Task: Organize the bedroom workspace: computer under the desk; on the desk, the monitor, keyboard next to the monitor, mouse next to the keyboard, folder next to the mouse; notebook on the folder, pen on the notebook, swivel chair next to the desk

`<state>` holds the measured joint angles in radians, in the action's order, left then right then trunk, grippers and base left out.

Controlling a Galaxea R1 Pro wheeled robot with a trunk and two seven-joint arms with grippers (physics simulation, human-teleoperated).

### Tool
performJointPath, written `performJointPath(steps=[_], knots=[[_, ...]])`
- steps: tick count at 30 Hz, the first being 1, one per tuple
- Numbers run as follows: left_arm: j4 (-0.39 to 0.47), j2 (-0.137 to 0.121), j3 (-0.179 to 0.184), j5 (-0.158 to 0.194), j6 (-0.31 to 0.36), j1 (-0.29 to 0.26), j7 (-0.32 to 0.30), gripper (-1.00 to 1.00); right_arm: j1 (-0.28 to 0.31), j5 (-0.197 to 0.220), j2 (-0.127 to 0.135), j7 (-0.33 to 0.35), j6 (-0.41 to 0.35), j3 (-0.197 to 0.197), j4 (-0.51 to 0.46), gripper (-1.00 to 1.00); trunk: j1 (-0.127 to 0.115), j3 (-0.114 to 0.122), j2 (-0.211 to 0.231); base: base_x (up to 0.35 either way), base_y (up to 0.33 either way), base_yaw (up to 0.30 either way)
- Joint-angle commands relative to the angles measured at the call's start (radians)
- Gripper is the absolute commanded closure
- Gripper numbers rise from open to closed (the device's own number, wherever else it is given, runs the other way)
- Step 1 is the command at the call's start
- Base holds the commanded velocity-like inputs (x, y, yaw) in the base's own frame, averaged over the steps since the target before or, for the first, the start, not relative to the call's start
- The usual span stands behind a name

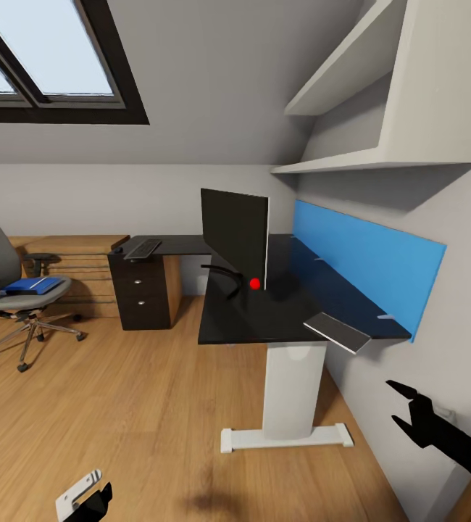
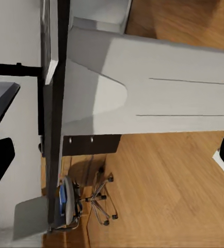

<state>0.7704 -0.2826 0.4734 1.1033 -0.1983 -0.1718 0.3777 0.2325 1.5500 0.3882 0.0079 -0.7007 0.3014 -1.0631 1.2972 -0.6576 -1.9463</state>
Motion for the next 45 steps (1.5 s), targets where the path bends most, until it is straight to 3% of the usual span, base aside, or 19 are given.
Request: performJointPath(steps=[1,2,3,6,7,8,11,17,20,27,35,45], knots=[[0.001,-0.002,0.008,0.010,-0.009,-0.001,0.006,-1.00,0.001,0.000,0.000,0.001,-0.017,0.002,-0.004,-1.00,0.000,-0.001,-0.001,0.000,0.000,0.000],[0.000,-0.002,0.008,0.010,-0.008,-0.001,0.006,-1.00,0.001,0.012,-0.002,0.002,-0.098,0.004,-0.012,-1.00,0.000,-0.001,-0.001,0.000,0.000,0.000],[0.000,-0.002,0.008,0.010,-0.009,-0.001,0.006,-1.00,0.001,0.028,-0.003,0.002,-0.130,0.005,-0.013,-1.00,0.000,-0.001,-0.001,0.000,0.000,0.000],[0.000,-0.001,0.008,0.010,-0.009,-0.001,0.006,-1.00,0.001,0.072,-0.003,0.002,-0.165,0.006,-0.014,-1.00,0.000,-0.001,-0.001,0.000,0.000,0.000],[0.000,-0.001,0.008,0.010,-0.008,-0.001,0.006,-1.00,0.001,0.120,-0.003,0.001,-0.184,0.006,-0.015,-1.00,0.000,-0.001,-0.001,0.000,0.000,0.000],[0.000,-0.001,0.008,0.010,-0.009,-0.001,0.006,-1.00,0.001,0.143,-0.002,0.001,-0.191,0.006,-0.015,-1.00,0.000,-0.001,-0.001,0.000,0.000,0.000],[0.000,-0.001,0.008,0.010,-0.009,-0.002,0.006,-1.00,0.001,0.172,-0.002,0.001,-0.199,0.009,-0.015,-1.00,0.000,-0.001,-0.001,0.000,0.000,0.000],[0.000,-0.001,0.008,0.008,-0.009,-0.001,0.004,-1.00,0.001,0.183,-0.002,0.002,-0.199,0.010,-0.015,-1.00,0.000,-0.001,-0.001,0.080,0.000,0.000],[0.000,-0.001,0.008,-0.023,-0.009,-0.001,0.003,-1.00,0.001,0.184,-0.002,0.002,-0.198,0.011,-0.015,-1.00,0.000,-0.001,-0.001,0.149,0.000,0.000],[0.000,-0.001,0.008,-0.048,-0.009,-0.001,0.004,-1.00,0.001,0.183,-0.003,0.004,-0.195,0.015,-0.015,-1.00,-0.008,0.005,0.013,0.041,0.000,0.000],[0.000,-0.001,0.008,-0.052,-0.009,-0.001,0.006,-1.00,0.001,0.181,-0.003,0.004,-0.190,0.016,-0.014,-1.00,-0.038,0.030,0.069,0.005,0.000,0.000],[-0.001,0.000,0.008,-0.053,-0.009,-0.001,0.004,-1.00,0.001,0.178,-0.002,0.003,-0.180,0.042,-0.008,-1.00,-0.038,0.030,0.069,0.004,0.000,0.000]])
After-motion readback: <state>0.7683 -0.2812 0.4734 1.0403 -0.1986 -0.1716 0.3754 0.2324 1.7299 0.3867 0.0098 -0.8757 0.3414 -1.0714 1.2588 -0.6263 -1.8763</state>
